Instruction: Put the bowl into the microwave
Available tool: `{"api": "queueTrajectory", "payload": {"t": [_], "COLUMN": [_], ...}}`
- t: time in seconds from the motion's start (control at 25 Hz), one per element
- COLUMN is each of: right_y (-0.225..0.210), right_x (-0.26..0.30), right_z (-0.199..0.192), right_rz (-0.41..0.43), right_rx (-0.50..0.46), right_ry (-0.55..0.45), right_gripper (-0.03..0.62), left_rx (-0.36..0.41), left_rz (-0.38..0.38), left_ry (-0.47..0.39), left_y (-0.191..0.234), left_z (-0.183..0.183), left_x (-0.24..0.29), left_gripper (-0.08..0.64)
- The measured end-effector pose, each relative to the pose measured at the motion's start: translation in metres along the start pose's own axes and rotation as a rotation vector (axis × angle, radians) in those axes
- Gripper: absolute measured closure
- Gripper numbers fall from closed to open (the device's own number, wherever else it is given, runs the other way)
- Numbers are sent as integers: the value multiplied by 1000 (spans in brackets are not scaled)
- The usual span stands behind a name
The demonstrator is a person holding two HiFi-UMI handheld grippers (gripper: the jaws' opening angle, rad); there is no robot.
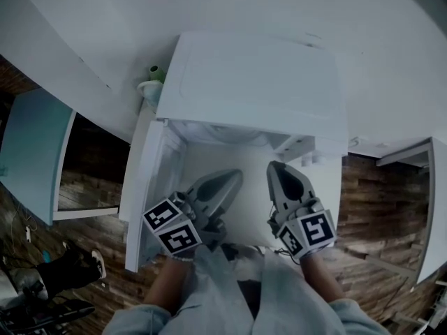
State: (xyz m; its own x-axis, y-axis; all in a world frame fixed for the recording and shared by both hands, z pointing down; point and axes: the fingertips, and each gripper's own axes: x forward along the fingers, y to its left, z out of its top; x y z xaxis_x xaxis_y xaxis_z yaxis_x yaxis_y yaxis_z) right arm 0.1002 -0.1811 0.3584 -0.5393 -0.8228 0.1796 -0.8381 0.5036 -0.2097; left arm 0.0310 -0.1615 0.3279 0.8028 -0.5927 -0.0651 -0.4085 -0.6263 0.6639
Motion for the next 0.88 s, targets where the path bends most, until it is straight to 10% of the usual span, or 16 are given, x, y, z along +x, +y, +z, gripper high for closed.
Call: {"api": "queueTrajectory", "payload": {"t": [0.88], "right_y": [18], "right_x": [-18], "right_z": [37], "right_rz": [57], "right_rx": [-26], "right_ry": [-62], "right_gripper": [591], "left_rx": [211], "left_rz": [79], "left_ry": [20], "left_y": [-25], "left_z": [13], "left_x": [-26], "left_gripper": [561]}}
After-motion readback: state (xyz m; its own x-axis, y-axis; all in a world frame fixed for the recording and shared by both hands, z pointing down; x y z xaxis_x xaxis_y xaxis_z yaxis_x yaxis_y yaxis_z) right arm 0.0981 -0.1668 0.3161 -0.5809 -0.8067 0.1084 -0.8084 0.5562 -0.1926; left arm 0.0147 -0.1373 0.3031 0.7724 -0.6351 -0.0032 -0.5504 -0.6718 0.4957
